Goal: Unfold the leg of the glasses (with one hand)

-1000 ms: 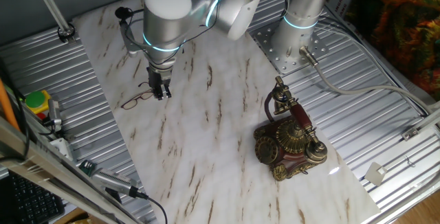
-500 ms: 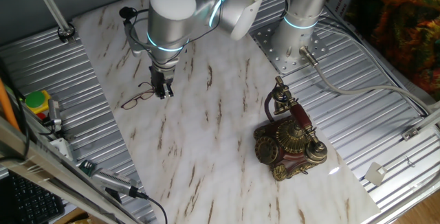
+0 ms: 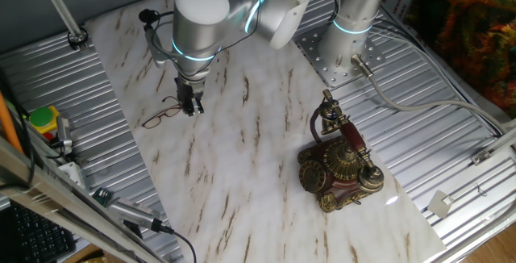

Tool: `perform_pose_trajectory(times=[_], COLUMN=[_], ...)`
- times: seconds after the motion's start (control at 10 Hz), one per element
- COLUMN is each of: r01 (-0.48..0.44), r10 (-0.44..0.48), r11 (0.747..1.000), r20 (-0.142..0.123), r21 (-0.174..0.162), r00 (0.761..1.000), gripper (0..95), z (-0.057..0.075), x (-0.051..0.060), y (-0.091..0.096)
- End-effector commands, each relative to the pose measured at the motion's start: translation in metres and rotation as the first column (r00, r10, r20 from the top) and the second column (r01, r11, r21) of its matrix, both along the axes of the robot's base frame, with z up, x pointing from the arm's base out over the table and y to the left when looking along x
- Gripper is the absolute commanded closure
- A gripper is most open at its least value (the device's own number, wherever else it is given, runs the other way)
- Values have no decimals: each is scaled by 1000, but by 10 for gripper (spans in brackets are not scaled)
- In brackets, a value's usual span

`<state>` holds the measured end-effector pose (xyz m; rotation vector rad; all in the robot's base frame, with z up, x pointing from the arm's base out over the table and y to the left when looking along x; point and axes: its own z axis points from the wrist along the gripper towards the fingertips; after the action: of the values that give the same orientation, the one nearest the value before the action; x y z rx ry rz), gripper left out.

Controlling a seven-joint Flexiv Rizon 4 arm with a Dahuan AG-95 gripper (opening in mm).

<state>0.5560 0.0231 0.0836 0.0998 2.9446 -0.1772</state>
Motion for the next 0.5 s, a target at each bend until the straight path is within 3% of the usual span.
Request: perform_pose_trajectory(times=[0.1, 0.5], r01=[7, 9], r10=[-7, -9], r11=[1000, 1000], r20=[4, 4], r21=[-6, -14], r00=[1000, 1000], gripper=[950, 950], z=[-1, -2], x=[0, -5], y=[-1, -3])
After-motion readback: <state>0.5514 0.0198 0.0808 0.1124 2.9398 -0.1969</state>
